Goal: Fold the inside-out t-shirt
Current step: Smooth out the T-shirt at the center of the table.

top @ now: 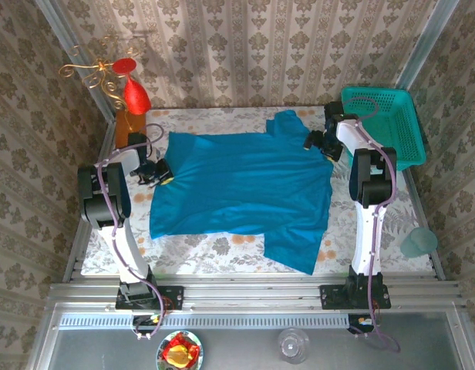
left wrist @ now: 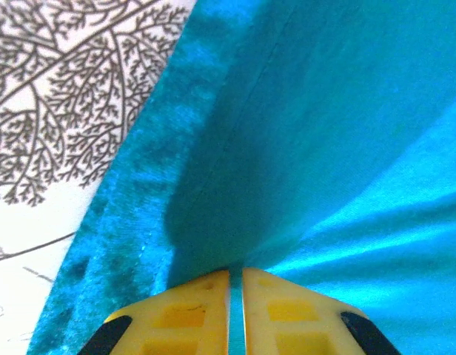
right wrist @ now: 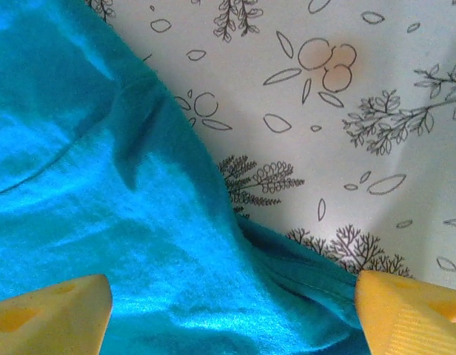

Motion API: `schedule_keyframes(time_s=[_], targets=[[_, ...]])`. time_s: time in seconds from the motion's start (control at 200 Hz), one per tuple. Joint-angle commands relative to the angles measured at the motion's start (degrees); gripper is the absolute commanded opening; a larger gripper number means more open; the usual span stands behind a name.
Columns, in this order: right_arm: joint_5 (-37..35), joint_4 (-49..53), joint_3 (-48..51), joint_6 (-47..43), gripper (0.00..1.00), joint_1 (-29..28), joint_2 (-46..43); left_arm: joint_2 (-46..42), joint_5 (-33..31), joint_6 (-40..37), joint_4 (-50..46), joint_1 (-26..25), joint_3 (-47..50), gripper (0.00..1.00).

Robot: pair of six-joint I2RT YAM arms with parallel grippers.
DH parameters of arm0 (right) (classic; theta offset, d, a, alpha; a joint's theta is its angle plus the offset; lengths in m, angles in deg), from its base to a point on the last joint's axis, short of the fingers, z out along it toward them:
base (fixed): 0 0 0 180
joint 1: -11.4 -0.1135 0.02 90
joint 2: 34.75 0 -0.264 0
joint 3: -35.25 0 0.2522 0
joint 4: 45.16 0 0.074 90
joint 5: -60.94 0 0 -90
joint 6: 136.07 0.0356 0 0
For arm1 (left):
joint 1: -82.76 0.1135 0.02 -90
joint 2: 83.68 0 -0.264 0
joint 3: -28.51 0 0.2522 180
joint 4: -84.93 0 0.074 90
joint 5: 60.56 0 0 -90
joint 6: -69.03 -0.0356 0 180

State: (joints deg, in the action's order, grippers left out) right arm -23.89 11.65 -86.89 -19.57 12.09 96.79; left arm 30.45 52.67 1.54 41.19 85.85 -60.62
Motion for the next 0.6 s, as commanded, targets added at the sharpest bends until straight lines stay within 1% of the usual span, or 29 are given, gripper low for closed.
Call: schedule_keyframes(time_s=[0.0,0.125,0.24,0.445,0.595], targets=[[1.6,4.3,-0.4,-1.3,0.84,-1.0,-7.4,-3.8,2.2,1.2,2.1,-0.2,-0.1,0.15],[2.0,4.9,5.1,-1.4,0.84,-2.8,-15.1,-8.5,2.6,1.9,2.1,-0.9,0.2,0.17],[3.7,4.4,14.5,-0.8,0.84,-4.0,-22.8,-13.5,2.3,2.0,1.3,-1.8,3.2,0.17],[4.0,1.7,34.9,0.6,0.84,-4.6,-36.7,-22.0,-0.4,1.8,0.3,-3.3,14.2,0.17],[5.6,-0.8,46.2,0.7,0.84,-4.5,-41.2,-26.3,-4.1,1.5,0.9,-3.1,23.7,0.16]])
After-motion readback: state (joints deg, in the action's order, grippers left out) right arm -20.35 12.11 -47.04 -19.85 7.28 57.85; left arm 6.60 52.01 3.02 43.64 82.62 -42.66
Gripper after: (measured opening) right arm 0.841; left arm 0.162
